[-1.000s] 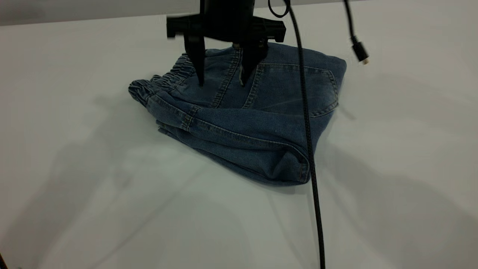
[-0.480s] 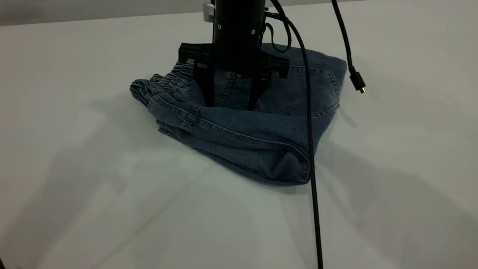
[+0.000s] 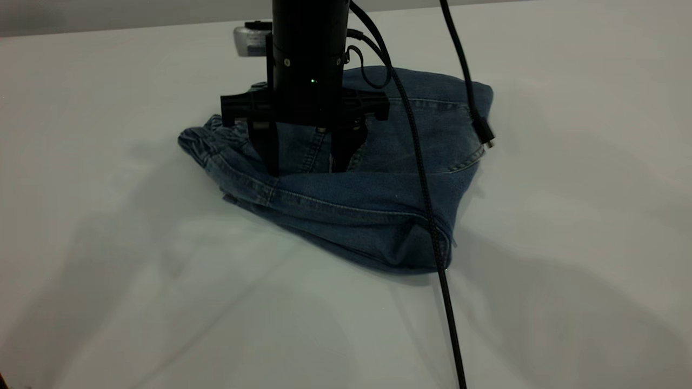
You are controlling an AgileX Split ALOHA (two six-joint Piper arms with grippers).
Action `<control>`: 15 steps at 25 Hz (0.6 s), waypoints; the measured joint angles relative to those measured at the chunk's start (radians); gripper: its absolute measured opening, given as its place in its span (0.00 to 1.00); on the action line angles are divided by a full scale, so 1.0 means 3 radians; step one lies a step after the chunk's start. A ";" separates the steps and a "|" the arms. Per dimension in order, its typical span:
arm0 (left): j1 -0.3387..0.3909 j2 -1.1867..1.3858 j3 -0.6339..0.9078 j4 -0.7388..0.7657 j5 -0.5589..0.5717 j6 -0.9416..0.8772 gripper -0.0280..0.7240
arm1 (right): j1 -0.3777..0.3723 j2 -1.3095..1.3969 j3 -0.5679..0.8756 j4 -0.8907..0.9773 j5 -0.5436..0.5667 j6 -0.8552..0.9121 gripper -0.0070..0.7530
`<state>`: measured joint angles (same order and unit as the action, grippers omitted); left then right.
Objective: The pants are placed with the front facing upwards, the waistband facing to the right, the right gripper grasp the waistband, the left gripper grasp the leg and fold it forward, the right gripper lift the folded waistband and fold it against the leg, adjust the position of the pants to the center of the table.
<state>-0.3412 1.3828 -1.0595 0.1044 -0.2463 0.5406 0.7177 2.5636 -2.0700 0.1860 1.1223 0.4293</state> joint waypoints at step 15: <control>0.0000 0.0000 0.0000 0.0004 0.0000 0.0000 0.40 | 0.0129 -0.0003 0.0000 -0.0203 0.0337 -0.0919 0.60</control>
<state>-0.3412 1.3828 -1.0595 0.1055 -0.2463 0.5406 0.7564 2.5627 -2.0700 0.1251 1.2234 0.1536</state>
